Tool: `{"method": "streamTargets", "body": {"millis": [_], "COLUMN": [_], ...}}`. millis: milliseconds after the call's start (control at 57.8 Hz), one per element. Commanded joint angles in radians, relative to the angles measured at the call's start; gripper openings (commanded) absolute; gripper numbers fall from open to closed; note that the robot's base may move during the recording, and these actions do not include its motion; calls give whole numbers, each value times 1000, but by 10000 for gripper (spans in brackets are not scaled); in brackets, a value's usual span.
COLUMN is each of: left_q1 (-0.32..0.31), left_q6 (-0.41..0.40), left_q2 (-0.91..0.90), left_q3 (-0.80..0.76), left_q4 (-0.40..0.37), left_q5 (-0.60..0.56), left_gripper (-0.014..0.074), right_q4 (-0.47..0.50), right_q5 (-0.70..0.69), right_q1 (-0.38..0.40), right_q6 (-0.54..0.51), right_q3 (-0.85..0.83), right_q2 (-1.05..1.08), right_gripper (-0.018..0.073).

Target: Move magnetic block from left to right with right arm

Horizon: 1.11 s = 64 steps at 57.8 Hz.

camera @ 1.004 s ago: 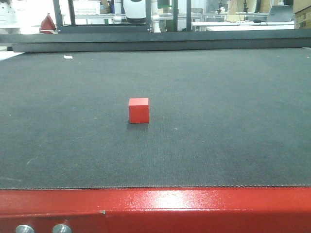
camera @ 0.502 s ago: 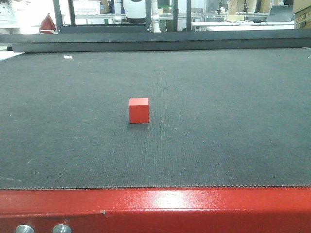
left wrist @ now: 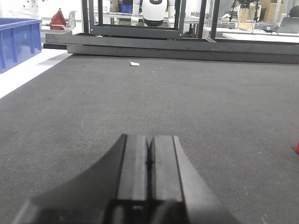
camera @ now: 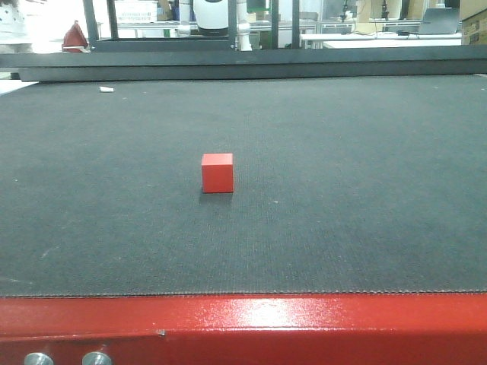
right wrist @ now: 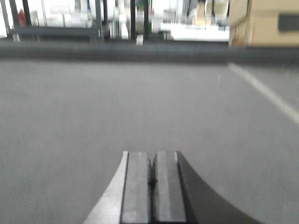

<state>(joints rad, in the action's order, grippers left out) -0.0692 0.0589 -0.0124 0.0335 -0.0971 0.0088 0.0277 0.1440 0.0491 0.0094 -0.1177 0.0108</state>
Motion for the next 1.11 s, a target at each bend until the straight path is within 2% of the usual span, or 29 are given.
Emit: {"method": "streamTargets", "body": {"millis": [0,225,294,381,589,641,952,1091], "left_q1": [-1,-1,-1,-1,-1,-1,-1,-1], "left_q6": [-7,-7,-7,-7,-7,-7,-7,-7], "left_q2": [-13,-13,-13,-13,-13,-13,-13,-13], "left_q3": [8,8,8,8,8,8,8,8], "left_q4": [-5,-5,-5,-5,-5,-5,-5,-5], "left_q5": [-89,-89,-89,-89,-89,-89,-89,-89], "left_gripper": [-126,-126,-126,-126,-126,-126,-126,-126], "right_q4": [-14,-14,-14,-14,-14,-14,-52,-81], "right_q5": [-54,87,116,136,176,208,476,584], "right_q1": [6,1,-13,-44,-157,-189,-443,-555], "right_q6": [-9,-9,-9,-9,-9,-3,146,253], "right_q3": [-123,-352,-413,-477,-627,-669,-985,-1156], "right_q2": [-51,-302,-389,-493,-744,-800,-1151,-1318], "right_gripper": [58,60,89,198,594,643,634,634]}}
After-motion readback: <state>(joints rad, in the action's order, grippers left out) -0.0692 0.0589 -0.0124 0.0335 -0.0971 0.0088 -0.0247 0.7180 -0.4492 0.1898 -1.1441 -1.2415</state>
